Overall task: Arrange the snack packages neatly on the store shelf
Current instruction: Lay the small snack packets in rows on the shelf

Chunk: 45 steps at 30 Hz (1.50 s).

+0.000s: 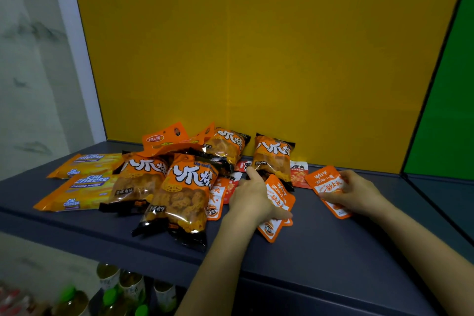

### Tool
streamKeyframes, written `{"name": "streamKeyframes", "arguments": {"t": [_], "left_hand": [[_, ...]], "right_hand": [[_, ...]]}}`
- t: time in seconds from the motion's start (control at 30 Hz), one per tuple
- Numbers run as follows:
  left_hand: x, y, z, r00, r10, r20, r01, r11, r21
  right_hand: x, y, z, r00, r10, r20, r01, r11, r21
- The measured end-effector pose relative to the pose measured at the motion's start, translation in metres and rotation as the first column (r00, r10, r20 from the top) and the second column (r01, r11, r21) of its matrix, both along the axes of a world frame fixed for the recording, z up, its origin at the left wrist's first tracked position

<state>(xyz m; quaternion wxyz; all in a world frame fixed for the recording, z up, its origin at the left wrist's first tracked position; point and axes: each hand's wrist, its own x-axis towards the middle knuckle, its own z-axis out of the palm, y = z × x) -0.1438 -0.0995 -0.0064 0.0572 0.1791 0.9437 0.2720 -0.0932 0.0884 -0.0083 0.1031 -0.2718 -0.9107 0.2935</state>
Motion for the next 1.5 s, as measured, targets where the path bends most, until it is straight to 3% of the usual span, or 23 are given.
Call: {"name": "streamKeyframes", "arguments": {"t": [0.17,0.57,0.73,1.13,1.5], "left_hand": [[-0.004,0.001,0.001,0.994,0.062,0.088,-0.071,0.992,0.104],[0.000,-0.053,-0.009,0.996,0.068,0.065,-0.085,0.942,0.325],[0.000,-0.067,-0.007,0.992,0.123,-0.039,-0.107,0.951,0.289],[-0.014,-0.067,-0.020,0.980,0.157,-0.125,-0.131,0.972,0.195],[-0.011,-0.067,-0.026,0.992,0.105,-0.077,-0.083,0.966,0.245]], "right_hand": [[0.001,0.000,0.000,1.000,0.005,0.002,-0.005,1.000,-0.008],[0.000,0.004,-0.001,1.000,0.017,0.002,-0.017,1.000,-0.020],[0.000,0.003,0.000,1.000,0.025,0.005,-0.024,0.999,-0.032],[0.000,0.001,0.001,1.000,0.021,0.018,-0.021,1.000,-0.023],[0.000,-0.001,0.002,1.000,0.016,0.017,-0.016,0.999,-0.032]]}}
